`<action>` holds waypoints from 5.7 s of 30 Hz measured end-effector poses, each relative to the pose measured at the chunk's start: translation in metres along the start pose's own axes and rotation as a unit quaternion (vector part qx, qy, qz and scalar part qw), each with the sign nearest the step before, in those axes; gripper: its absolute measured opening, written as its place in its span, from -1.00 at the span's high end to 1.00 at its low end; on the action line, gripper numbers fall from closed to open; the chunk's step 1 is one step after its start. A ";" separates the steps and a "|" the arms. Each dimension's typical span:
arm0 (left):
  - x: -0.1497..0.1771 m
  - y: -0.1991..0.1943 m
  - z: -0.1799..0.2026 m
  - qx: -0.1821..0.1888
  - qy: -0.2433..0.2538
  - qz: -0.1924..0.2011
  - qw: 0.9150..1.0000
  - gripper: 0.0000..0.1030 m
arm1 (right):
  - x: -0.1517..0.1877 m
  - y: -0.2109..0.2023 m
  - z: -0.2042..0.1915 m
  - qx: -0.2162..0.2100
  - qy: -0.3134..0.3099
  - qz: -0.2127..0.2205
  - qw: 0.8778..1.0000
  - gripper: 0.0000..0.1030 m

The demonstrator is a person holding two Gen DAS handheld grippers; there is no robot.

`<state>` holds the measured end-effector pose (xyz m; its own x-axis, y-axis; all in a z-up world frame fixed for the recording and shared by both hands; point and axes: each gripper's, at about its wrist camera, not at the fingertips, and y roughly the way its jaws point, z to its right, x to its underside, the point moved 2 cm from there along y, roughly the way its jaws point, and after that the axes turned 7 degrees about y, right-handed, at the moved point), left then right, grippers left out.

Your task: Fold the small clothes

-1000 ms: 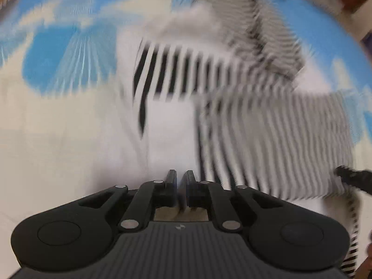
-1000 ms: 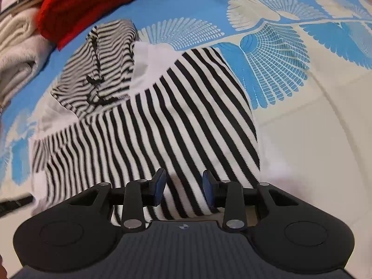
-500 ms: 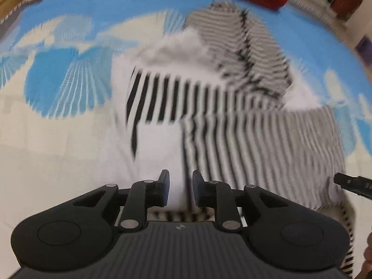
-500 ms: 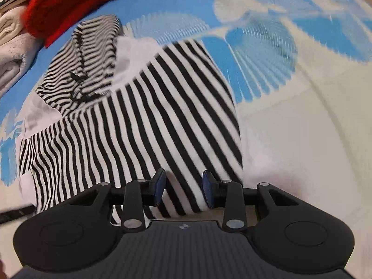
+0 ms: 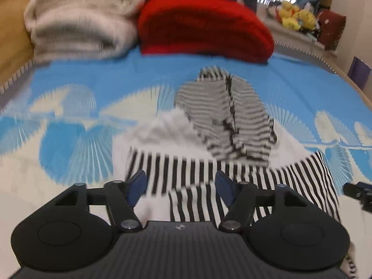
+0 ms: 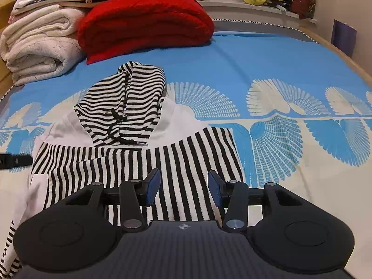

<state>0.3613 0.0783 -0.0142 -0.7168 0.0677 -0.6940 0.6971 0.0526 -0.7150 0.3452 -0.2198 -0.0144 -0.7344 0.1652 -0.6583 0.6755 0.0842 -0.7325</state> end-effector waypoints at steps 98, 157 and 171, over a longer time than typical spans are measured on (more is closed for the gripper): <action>0.087 0.063 0.001 0.190 -0.223 -0.217 0.931 0.45 | 0.016 0.047 0.047 -0.086 0.147 -0.165 0.971 0.15; 0.058 0.035 -0.065 0.046 -0.236 -0.151 0.959 0.32 | 0.009 0.059 0.068 -0.022 0.234 -0.129 0.963 0.90; 0.082 0.079 -0.076 0.067 -0.287 -0.210 0.932 0.63 | 0.033 0.079 0.030 -0.067 0.170 -0.188 0.965 0.78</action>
<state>0.3581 0.1635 -0.1215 -0.8413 -0.4770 -0.2542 0.3739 -0.1740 -0.9110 0.3722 -0.2370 -0.0993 -0.8802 0.4098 -0.2394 0.3853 0.3225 -0.8646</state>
